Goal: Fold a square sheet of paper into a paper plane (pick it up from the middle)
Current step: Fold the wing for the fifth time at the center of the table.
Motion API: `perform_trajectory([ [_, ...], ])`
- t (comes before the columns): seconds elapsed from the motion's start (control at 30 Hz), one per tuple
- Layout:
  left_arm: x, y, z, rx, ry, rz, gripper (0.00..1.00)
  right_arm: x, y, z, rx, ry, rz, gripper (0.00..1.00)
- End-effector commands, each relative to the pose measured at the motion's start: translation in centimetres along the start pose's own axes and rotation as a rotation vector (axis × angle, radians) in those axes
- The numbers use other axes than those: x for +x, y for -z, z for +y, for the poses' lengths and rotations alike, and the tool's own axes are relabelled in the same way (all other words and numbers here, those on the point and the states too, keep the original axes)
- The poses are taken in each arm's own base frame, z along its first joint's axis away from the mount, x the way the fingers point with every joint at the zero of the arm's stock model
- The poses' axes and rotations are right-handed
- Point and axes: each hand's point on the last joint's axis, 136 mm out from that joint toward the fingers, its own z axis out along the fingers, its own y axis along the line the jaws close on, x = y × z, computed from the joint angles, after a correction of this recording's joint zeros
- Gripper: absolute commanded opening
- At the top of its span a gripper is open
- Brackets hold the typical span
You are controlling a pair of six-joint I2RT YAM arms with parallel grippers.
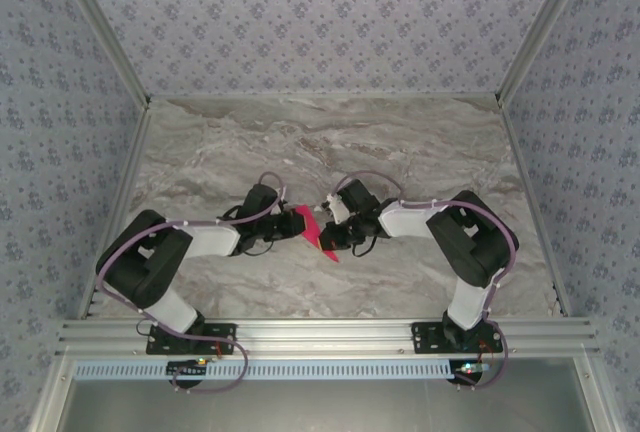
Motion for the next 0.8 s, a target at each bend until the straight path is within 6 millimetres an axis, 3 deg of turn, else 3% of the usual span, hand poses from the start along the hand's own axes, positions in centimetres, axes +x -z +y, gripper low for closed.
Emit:
perform_trajectory([
  [0.0,-1.1,-0.4,-0.8,0.014,-0.014,-0.031,0.09,1.9,0.2,-1.8,0.067,-0.024,0.066,0.0],
  [0.23,0.4,-1.6,1.3,-0.043,0.016,0.025,0.08,0.7,0.9,-0.5,0.037,0.006,0.036,0.0],
  [0.43,0.9,-1.9,1.9,-0.061,0.021,0.038,0.07,0.3,0.9,1.6,-0.008,0.074,0.024,0.0],
  [0.77,1.3,-1.7,2.6,-0.097,0.019,0.046,0.06,-2.9,-1.1,1.5,-0.004,0.074,-0.003,0.0],
])
